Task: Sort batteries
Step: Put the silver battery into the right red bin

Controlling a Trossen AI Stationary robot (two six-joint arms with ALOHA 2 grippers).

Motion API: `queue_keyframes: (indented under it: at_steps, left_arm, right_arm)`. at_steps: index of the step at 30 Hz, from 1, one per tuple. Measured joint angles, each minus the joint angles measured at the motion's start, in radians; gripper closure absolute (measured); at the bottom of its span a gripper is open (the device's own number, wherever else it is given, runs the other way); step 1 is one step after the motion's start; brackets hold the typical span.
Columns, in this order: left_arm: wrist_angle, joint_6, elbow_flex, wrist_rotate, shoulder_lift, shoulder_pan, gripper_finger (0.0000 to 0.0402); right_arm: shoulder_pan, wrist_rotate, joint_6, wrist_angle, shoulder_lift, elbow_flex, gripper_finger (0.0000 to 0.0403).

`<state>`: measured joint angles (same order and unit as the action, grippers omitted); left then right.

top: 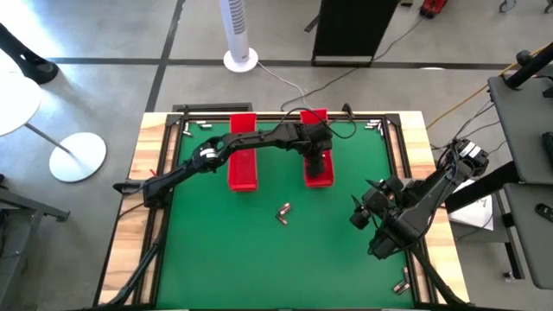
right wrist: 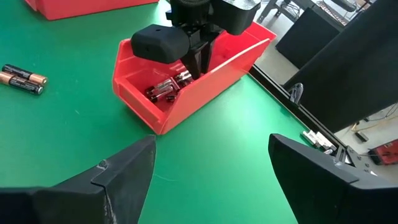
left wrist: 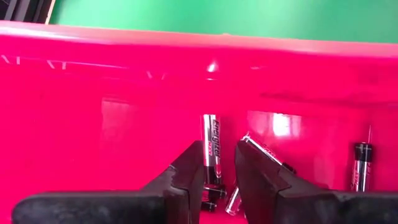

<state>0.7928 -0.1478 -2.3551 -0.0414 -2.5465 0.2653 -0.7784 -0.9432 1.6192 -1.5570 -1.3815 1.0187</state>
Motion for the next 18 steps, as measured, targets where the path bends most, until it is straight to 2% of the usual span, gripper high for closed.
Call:
queue_keyframes:
  at_steps: [6, 12, 18]
  left_arm:
    - [-0.034, 0.017, -0.001, 0.0, 0.024, -0.008, 0.0329]
    - [-0.044, 0.036, -0.001, 0.0, 0.063, -0.009, 0.0329]
    - [-0.124, 0.061, -0.001, 0.0, 0.11, -0.017, 0.0329]
  right_arm:
    - [0.0, 0.0, -0.006, 0.0, 0.0, 0.0, 0.0092]
    - [0.0, 0.001, -0.005, 0.001, 0.0, 0.0, 0.0103]
    - [0.0, 0.002, -0.005, 0.003, 0.0, 0.0, 0.011]
